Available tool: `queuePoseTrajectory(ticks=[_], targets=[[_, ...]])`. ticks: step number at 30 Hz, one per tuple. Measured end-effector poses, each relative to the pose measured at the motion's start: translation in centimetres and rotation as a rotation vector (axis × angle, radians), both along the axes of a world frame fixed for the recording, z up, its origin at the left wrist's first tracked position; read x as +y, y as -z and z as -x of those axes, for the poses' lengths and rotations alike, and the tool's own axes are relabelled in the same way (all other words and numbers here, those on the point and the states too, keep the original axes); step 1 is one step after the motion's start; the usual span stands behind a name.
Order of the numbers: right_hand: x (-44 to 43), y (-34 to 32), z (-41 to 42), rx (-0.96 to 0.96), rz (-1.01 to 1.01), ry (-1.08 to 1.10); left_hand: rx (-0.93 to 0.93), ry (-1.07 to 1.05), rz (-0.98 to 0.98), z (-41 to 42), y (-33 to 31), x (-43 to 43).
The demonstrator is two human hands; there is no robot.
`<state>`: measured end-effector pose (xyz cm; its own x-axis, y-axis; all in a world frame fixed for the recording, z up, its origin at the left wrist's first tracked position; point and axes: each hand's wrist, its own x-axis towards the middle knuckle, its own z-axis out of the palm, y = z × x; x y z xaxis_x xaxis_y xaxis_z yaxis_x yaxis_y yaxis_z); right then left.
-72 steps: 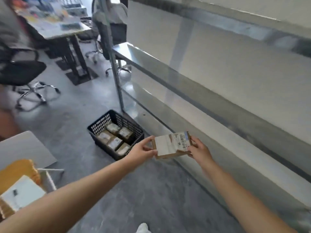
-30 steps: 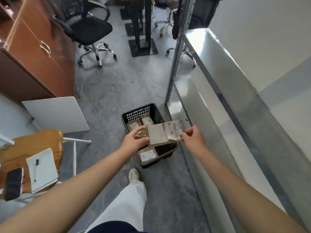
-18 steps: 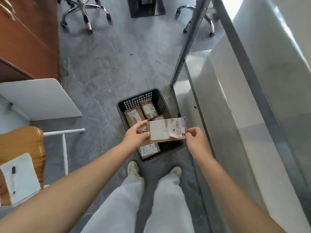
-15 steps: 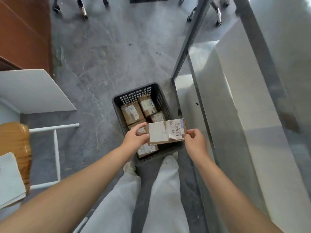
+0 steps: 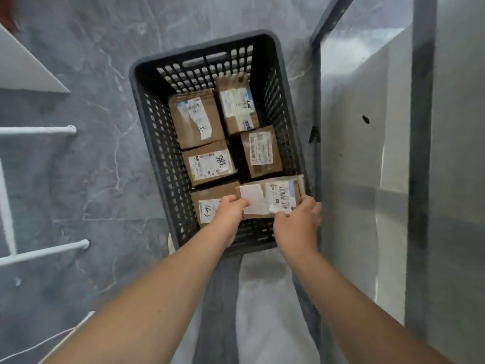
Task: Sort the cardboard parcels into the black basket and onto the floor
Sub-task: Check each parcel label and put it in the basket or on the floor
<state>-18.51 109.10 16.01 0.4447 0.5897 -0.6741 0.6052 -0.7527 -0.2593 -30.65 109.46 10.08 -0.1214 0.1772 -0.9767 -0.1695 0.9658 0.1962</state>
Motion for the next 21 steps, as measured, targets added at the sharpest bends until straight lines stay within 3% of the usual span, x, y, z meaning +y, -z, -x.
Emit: queuePoseTrajectory(ticks=[3,7,13,17,21], targets=[[-0.5,2.7,2.0,-0.094,0.004,-0.083,-0.004,-0.062,0.020,-1.0,3.9,0.2],[-1.5,5.3,4.5,-0.072,0.103,-0.175,0.009,-0.073,0.016,-0.7,7.9,0.1],[-0.6,9.1,4.5,-0.100,0.191,0.004,0.037,0.033,0.004,-1.7,9.1,0.4],[-0.4,10.8,4.4,-0.129,0.210,-0.025,0.093,0.201,0.056,-2.4,9.7,0.3],[0.4,12.4,3.4,-0.057,0.257,0.047,0.087,0.147,0.011,-2.1,10.6,-0.9]])
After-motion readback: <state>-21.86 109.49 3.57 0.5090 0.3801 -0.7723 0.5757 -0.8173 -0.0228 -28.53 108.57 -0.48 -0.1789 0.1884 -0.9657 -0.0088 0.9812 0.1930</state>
